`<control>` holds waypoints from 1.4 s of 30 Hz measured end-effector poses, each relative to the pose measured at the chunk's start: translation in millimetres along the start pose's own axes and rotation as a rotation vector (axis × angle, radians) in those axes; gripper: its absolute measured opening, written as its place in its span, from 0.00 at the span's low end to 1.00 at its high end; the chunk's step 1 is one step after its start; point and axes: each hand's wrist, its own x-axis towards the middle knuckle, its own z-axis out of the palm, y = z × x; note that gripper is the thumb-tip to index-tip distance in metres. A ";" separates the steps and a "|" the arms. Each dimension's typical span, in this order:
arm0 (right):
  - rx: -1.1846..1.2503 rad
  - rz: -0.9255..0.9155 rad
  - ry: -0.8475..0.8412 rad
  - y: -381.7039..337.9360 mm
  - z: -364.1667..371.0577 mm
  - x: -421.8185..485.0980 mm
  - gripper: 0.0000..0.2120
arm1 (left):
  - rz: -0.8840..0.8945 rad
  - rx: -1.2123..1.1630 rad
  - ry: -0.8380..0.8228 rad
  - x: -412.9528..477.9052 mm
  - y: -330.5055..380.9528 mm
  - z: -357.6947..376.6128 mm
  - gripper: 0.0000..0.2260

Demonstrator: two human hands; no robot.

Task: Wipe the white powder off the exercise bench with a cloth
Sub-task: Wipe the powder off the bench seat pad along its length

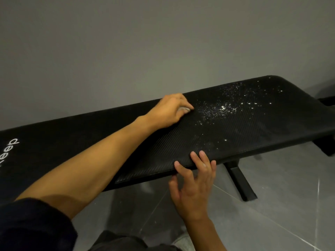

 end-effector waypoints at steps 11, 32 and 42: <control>-0.006 -0.013 0.000 3.0 0.4 0.3 0.19 | -0.156 -0.098 0.106 8.5 -13.2 -0.5 0.12; 0.034 0.059 -0.071 -4.4 -12.7 0.7 0.17 | -0.002 -0.085 0.119 -44.6 39.8 7.7 0.12; 0.027 0.050 -0.194 -9.3 -30.2 -2.1 0.23 | 0.174 -0.310 -0.108 -76.0 60.9 -1.0 0.11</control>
